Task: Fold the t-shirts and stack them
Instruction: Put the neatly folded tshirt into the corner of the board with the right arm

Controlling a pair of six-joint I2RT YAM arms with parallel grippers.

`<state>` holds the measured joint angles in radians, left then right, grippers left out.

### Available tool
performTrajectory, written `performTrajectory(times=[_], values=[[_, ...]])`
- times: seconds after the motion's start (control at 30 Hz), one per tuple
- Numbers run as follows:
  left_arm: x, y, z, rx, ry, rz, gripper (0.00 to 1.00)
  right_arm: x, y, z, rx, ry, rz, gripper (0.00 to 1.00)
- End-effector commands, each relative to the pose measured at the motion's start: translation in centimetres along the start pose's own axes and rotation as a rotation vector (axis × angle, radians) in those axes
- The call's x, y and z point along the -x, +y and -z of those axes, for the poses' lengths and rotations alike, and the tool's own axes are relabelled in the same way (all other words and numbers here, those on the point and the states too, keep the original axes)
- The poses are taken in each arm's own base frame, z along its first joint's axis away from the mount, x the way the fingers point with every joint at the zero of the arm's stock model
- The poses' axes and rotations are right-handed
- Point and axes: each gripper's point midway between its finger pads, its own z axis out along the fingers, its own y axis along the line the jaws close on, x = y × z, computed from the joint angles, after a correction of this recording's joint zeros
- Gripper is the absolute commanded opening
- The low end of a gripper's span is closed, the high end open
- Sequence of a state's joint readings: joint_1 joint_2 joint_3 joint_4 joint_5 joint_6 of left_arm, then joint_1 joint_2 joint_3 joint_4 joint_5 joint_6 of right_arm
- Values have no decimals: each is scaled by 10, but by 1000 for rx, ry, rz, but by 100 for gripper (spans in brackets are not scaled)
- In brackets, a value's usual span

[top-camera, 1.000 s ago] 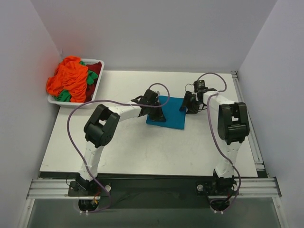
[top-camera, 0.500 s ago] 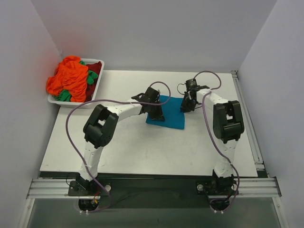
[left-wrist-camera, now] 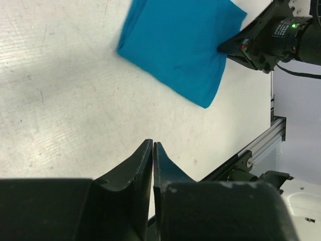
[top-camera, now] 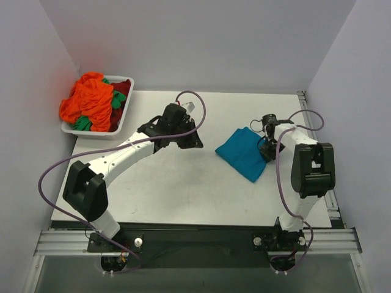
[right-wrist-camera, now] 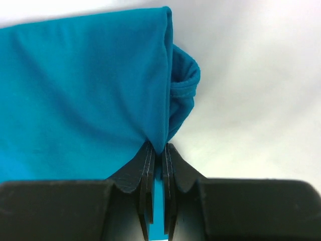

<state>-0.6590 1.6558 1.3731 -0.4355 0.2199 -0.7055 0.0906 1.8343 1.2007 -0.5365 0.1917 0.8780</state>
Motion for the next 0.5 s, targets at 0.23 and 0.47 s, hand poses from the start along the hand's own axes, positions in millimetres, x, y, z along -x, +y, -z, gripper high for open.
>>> performTrajectory(times=[0.23,0.47], values=[[-13,-6,34,-7,-1,-63,16,-29,-158,25,-423,-9,-358,0],[-24,-14,38,-13,-1,-75,16,-58,-229,28,-497,25,-579,0]])
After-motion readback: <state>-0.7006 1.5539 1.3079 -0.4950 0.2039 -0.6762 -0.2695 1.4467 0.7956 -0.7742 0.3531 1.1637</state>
